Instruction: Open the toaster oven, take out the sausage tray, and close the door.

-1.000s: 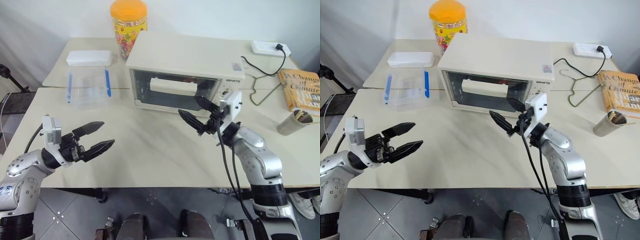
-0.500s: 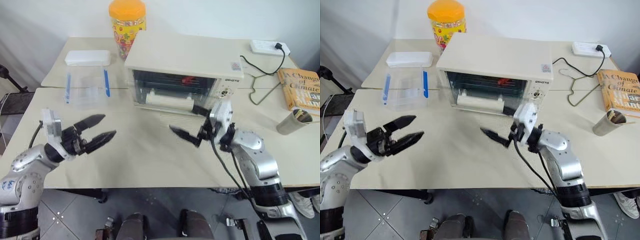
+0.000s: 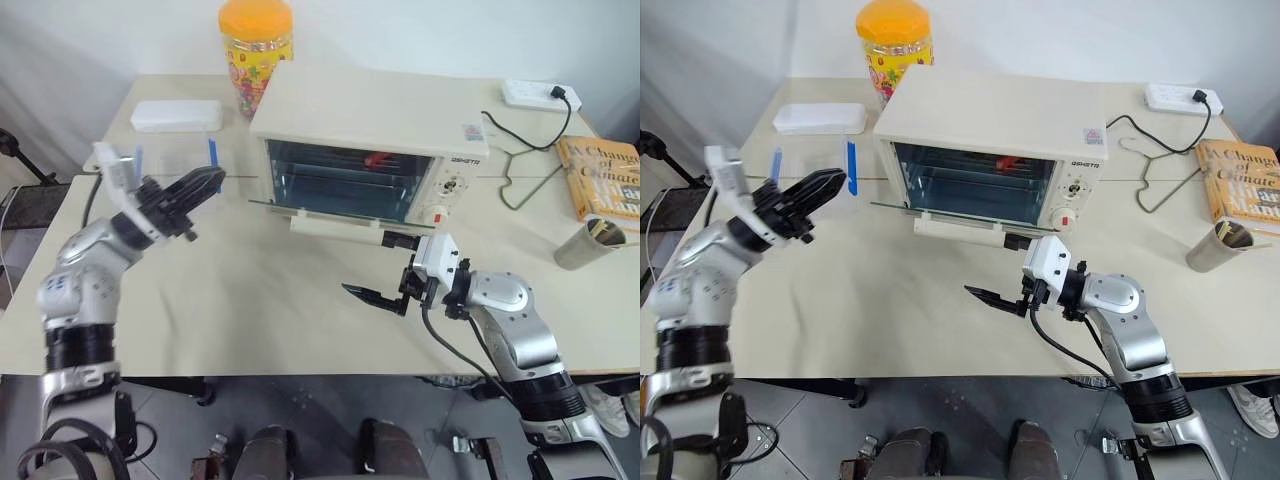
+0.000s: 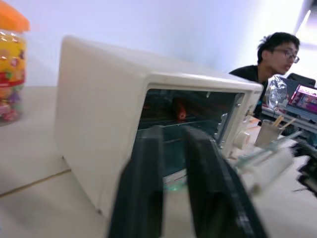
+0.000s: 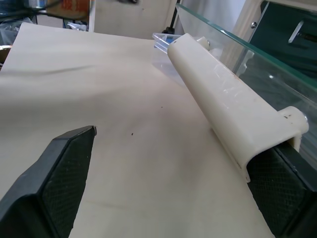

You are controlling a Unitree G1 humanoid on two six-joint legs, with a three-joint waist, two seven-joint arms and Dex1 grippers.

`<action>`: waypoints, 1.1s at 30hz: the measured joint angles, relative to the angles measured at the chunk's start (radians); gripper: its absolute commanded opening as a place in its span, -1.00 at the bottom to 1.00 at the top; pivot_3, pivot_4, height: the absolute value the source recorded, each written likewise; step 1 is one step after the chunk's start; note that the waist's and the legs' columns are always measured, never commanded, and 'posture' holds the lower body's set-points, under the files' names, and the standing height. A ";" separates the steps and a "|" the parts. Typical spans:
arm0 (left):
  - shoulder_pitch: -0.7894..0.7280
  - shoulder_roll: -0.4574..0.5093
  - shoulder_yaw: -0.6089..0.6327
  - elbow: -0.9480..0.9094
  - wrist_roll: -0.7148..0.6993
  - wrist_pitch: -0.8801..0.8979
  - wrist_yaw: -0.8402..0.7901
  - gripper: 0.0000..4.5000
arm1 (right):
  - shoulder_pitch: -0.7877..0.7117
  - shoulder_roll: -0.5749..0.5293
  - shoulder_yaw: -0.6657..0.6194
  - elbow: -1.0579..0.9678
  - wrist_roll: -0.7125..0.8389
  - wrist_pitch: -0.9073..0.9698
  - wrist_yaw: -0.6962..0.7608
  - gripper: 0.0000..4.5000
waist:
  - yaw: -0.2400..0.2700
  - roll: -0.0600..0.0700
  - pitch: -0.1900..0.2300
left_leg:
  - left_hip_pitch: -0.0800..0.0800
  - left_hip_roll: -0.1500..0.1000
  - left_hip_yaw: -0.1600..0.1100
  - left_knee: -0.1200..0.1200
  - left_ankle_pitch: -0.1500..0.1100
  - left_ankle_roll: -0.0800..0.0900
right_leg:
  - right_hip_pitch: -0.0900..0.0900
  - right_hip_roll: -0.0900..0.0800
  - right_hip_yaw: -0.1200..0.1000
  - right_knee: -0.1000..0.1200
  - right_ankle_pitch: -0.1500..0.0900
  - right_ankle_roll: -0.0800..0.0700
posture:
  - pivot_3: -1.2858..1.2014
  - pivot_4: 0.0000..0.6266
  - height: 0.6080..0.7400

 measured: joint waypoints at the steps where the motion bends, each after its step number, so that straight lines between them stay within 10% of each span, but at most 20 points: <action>1: -0.022 -0.018 -0.020 0.034 0.022 -0.018 -0.008 -0.99 | -0.002 0.002 0.003 0.000 -0.005 -0.004 0.000 1.00 | 0.000 0.000 0.000 | 0.000 0.000 0.000 0.000 0.000 0.000 | 0.000 0.000 0.000 0.000 0.000 0.000 | 0.03 -0.52 1.00; 12: -0.191 -0.130 -0.122 0.338 0.210 -0.190 -0.087 -0.99 | 0.027 0.006 0.003 -0.017 -0.036 -0.011 -0.029 1.00 | -0.002 -0.001 0.001 | -0.002 0.001 0.002 0.000 0.000 0.000 | -0.002 0.001 0.000 0.000 0.000 0.000 | 0.03 -0.52 1.00; 26: -0.074 -0.131 -0.236 0.318 0.313 -0.243 -0.261 -0.99 | 0.558 -0.160 -0.334 -0.248 -0.016 0.011 -0.127 1.00 | 0.022 -0.003 0.001 | -0.004 0.002 0.002 0.012 -0.002 0.002 | -0.002 0.002 0.003 0.004 0.001 0.000 | 0.03 -0.52 1.00; 33: 0.016 -0.147 -0.234 0.269 0.342 -0.329 -0.232 -0.99 | 0.278 -0.158 -0.261 -0.269 -0.198 0.041 -0.286 1.00 | 0.013 -0.002 0.001 | -0.003 0.003 0.001 0.013 -0.003 0.002 | -0.003 0.002 0.005 0.005 0.001 0.000 | 0.03 -0.52 1.00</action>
